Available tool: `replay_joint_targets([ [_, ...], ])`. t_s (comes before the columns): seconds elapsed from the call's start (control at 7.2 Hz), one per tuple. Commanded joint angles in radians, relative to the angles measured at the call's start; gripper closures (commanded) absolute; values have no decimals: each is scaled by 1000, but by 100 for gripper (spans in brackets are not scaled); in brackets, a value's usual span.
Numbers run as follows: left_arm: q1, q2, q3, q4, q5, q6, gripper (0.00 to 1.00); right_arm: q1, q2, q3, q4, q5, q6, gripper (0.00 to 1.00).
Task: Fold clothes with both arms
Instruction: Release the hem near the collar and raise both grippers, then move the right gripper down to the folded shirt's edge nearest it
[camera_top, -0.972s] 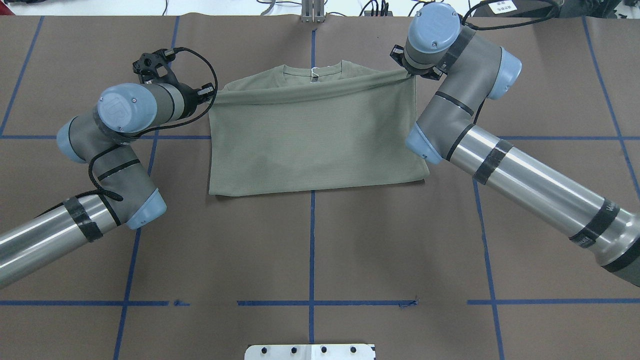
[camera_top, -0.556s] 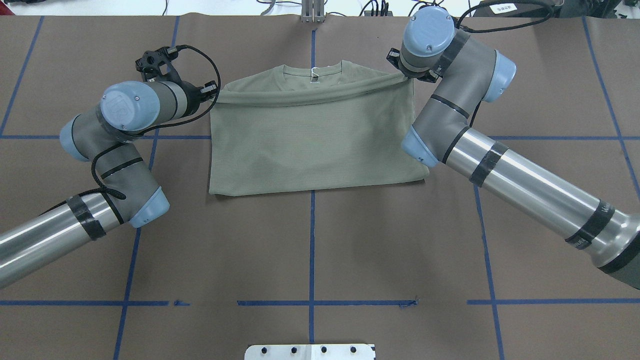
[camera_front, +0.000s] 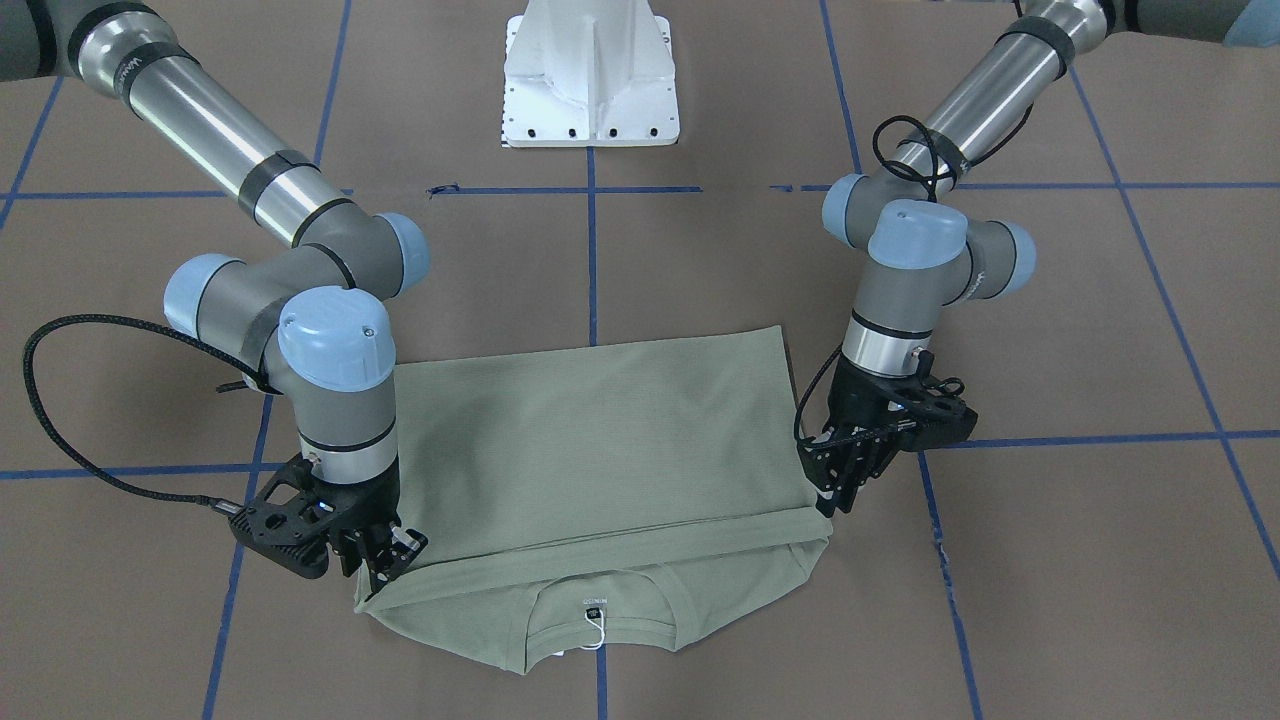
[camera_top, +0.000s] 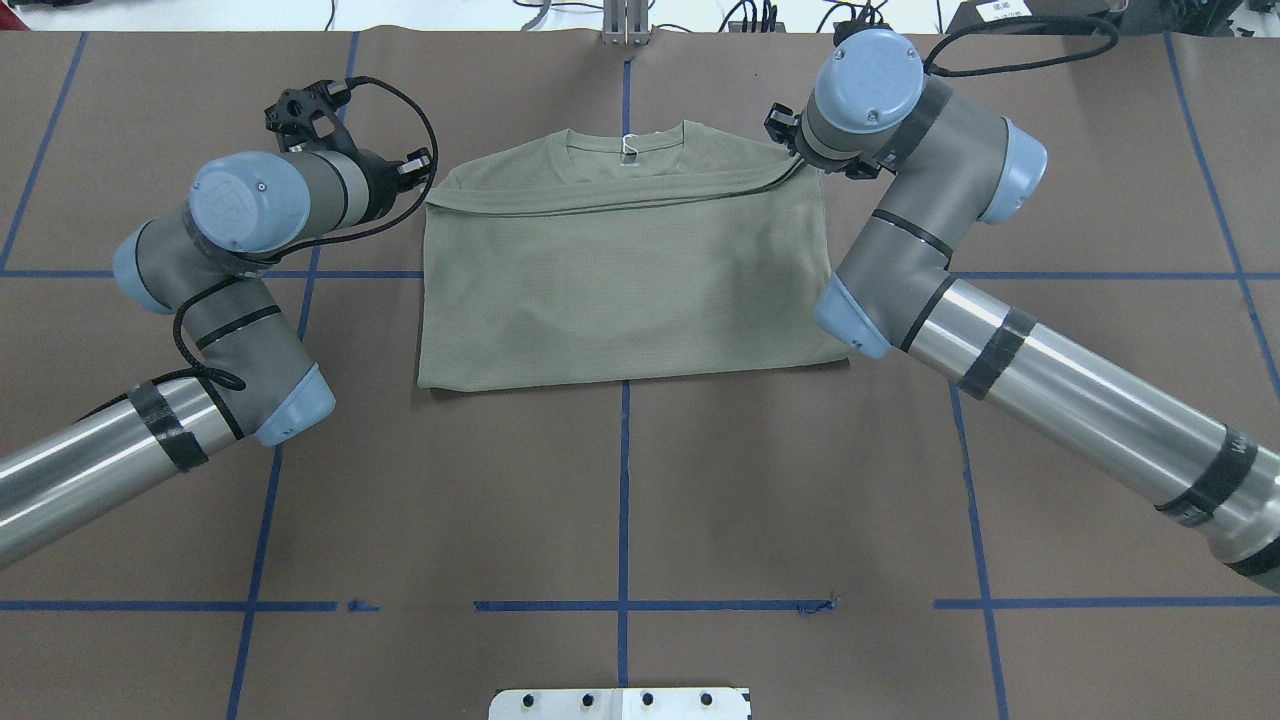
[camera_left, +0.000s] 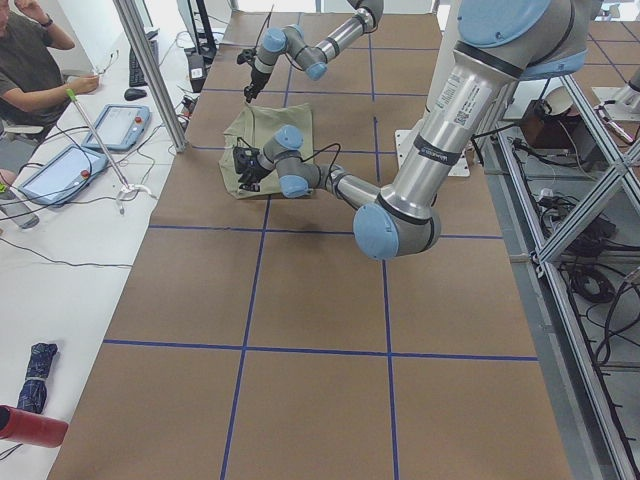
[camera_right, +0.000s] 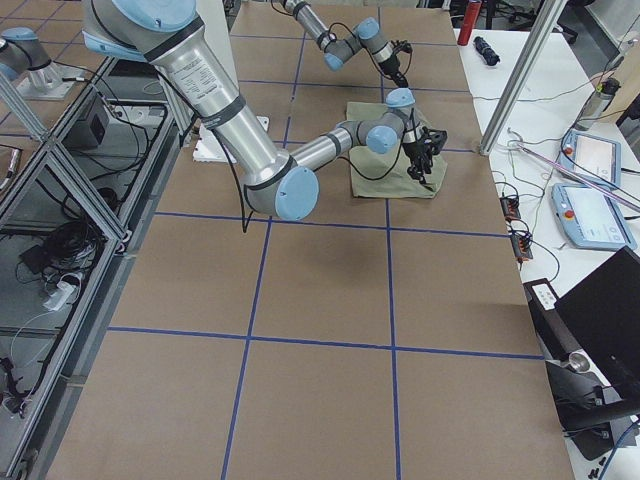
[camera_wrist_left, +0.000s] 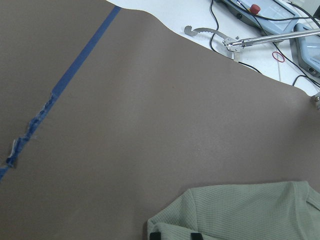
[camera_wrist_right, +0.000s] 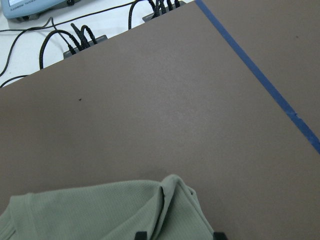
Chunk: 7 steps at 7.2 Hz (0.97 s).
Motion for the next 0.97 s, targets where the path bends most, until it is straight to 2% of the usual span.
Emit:
replay_joint_targets([
  [0.0, -10, -5, -1, -5, -4, -1, 68, -18, -193, 254, -2, 58, 8, 32],
  [0.14, -10, -5, -6, -3, -6, -4, 68, -32, -278, 335, 1, 58, 37, 29],
  [0.28, -10, -5, -8, -3, -6, -7, 68, -74, -327, 361, 4, 48, 150, 28],
  [0.42, -10, -3, -12, -2, -8, -7, 67, -122, -328, 365, 4, 14, 256, 28],
  [0.83, -10, 0, -12, 3, -8, -6, 67, -170, -341, 387, 4, -11, 314, 28],
])
